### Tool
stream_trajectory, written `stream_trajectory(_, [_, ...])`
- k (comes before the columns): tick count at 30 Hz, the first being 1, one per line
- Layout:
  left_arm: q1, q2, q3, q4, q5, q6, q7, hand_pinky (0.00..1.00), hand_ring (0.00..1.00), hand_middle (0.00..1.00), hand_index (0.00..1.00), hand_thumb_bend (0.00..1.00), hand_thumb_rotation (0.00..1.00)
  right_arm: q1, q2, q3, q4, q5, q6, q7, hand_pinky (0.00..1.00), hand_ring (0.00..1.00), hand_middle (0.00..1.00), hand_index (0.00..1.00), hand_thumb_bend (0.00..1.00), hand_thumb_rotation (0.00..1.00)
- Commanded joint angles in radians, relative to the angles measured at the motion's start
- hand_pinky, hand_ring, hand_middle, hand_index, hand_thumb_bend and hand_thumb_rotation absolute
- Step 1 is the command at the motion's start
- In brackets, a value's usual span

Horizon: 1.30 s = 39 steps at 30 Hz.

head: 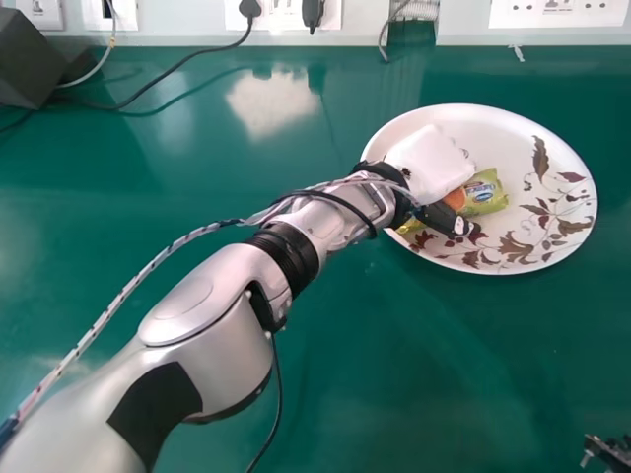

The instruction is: Pick up biscuit and place it in the plate

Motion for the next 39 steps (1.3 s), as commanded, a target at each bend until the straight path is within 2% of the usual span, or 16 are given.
stream_trajectory(1, [0.036, -0.009, -0.002, 0.016, 0.005, -0.01, -0.024, 0.61, 0.74, 0.83, 0.79, 1.0, 0.66, -0.008, 0.029, -0.011, 0.002, 0.003, 0.002, 0.006, 0.37, 0.55, 0.68, 0.74, 0.86, 0.24])
stream_trajectory(8, [0.024, -0.003, 0.014, 0.015, -0.003, -0.011, -0.043, 0.65, 0.77, 0.85, 0.82, 1.0, 0.66, -0.012, 0.021, -0.02, 0.006, 0.014, 0.012, 0.025, 0.43, 0.63, 0.72, 0.75, 0.84, 0.29])
stream_trajectory(14, [0.025, 0.01, 0.05, 0.012, -0.032, -0.013, -0.043, 0.69, 0.8, 0.88, 0.84, 1.0, 0.66, -0.01, 0.018, -0.027, 0.011, 0.027, 0.02, 0.044, 0.6, 0.73, 0.76, 0.75, 0.86, 0.29])
stream_trajectory(22, [0.031, 0.023, 0.098, 0.001, -0.075, -0.019, -0.036, 0.72, 0.84, 0.9, 0.85, 1.0, 0.65, -0.016, 0.012, -0.041, 0.022, 0.043, 0.038, 0.067, 0.73, 0.85, 0.84, 0.78, 0.88, 0.29])
stream_trajectory(31, [0.035, 0.019, 0.127, -0.011, -0.093, -0.035, -0.071, 0.83, 0.87, 0.93, 0.87, 1.0, 0.65, -0.042, 0.016, -0.055, 0.04, 0.05, 0.069, 0.075, 0.73, 0.85, 0.84, 0.77, 0.87, 0.31])
stream_trajectory(39, [0.044, 0.043, 0.163, -0.024, -0.115, -0.059, -0.06, 0.91, 0.9, 0.94, 0.91, 1.0, 0.66, -0.048, 0.025, -0.051, 0.038, 0.039, 0.078, 0.07, 0.72, 0.85, 0.84, 0.76, 0.88, 0.3])
